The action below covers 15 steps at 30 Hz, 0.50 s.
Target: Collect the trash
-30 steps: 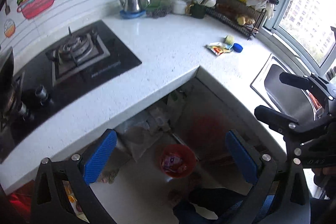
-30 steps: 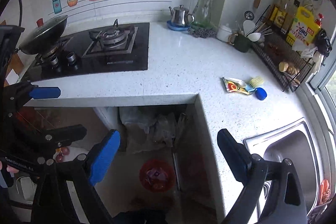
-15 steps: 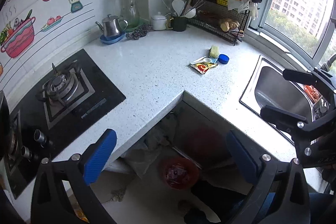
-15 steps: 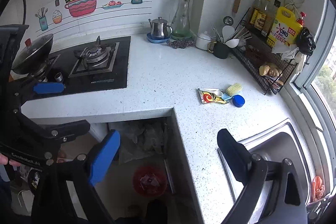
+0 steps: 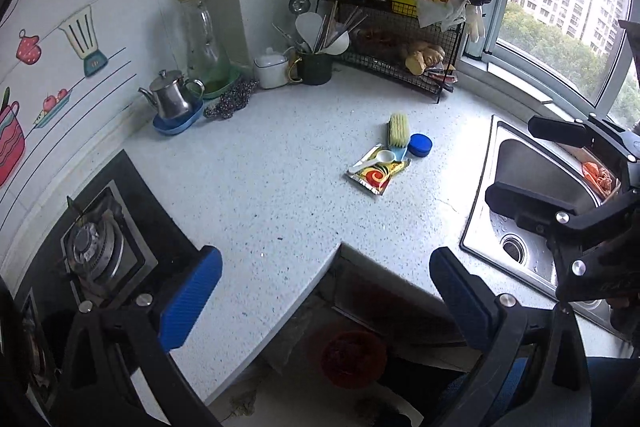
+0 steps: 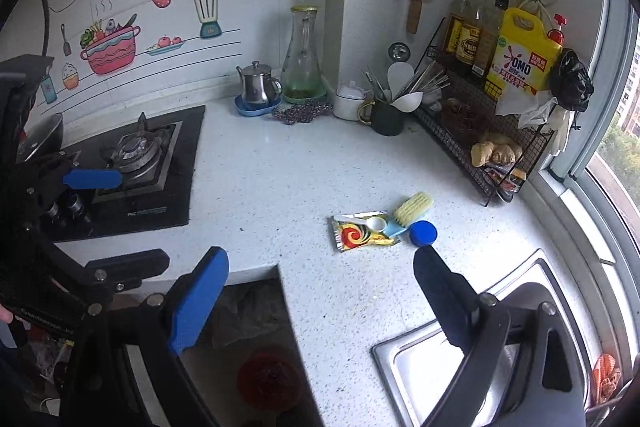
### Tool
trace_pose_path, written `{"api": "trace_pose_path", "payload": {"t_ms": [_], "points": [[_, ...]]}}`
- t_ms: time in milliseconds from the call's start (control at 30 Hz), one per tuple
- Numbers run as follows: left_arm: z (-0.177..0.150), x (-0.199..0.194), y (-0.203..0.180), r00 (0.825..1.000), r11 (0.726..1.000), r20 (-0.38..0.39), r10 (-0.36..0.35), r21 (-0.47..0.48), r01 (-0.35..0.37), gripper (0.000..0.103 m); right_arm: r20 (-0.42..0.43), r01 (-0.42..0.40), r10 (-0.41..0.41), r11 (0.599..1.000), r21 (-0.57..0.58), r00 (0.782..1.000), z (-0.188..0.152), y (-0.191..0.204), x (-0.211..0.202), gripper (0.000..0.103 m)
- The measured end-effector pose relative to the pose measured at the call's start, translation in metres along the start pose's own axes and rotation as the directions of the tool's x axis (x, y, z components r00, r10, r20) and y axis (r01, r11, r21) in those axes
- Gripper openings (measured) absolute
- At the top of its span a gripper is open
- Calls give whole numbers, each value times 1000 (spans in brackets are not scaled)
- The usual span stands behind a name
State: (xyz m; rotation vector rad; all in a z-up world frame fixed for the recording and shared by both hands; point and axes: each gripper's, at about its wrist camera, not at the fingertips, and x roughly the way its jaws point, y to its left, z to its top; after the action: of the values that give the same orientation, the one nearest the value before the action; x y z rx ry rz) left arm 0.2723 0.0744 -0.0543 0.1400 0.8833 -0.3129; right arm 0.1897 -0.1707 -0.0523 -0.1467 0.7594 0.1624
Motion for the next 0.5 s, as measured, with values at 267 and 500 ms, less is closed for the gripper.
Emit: {"api": "trace_pose_path", "payload": {"t_ms": [267,500], "points": [[49,54,-9,998,999,-43,-47,18,48,103,-116,-1,10,997,78,993,15,-50,46,93],[75,103,-12,992,997,-108,-70,8,71,103,-210,-36,48,997,63,976,20,-76,90,93]]}}
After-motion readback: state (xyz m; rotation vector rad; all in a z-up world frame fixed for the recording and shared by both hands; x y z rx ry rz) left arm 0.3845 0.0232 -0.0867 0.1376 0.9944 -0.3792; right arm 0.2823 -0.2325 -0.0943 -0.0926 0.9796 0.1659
